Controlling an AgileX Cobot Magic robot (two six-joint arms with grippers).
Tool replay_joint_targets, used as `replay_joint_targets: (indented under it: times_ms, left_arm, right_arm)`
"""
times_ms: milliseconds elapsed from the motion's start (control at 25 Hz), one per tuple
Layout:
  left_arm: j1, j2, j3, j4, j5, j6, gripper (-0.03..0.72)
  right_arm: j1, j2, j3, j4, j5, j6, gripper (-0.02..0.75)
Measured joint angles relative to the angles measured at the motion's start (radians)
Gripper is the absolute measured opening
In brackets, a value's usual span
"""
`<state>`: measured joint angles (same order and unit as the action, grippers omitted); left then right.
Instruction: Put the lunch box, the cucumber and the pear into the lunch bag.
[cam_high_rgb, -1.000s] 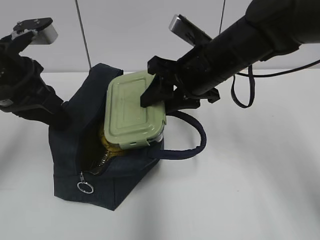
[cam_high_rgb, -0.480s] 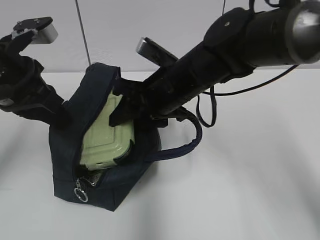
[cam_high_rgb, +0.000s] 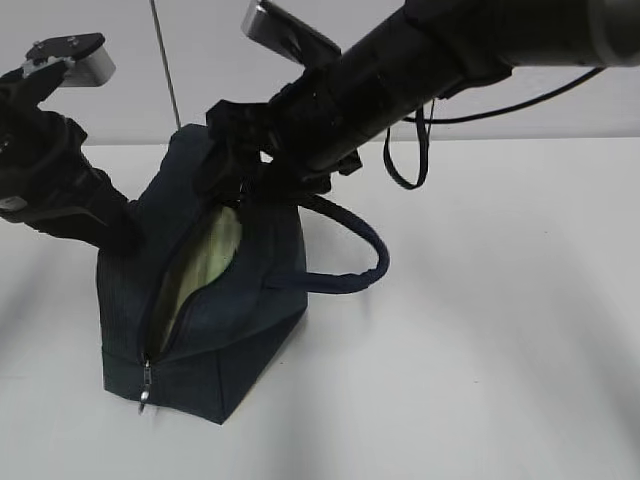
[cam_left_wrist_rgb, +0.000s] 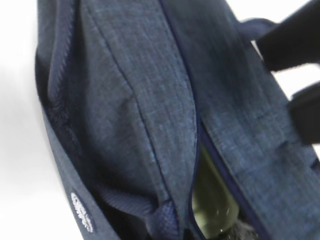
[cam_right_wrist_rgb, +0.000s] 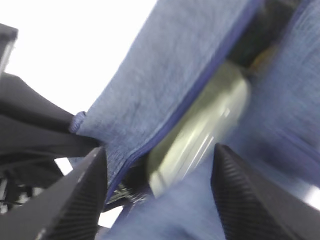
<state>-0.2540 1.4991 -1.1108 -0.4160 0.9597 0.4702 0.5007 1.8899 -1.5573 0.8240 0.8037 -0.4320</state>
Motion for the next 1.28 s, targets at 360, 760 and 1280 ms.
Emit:
replay_joint_targets:
  times_ms: [360, 760, 1280]
  left_arm:
    - [0.0, 0.0, 0.0, -0.001, -0.001, 0.0, 0.003]
    - [0.0, 0.0, 0.0, -0.001, -0.001, 0.0, 0.003]
    - [0.0, 0.0, 0.0, -0.001, -0.003, 0.0, 0.003]
  right_arm:
    - [-0.007, -0.017, -0.02, -0.252, 0.067, 0.159, 0.503]
    - [-0.007, 0.023, -0.02, -0.161, 0.007, 0.161, 0.502]
    - [-0.007, 0.105, -0.02, -0.083, 0.005, 0.071, 0.039]
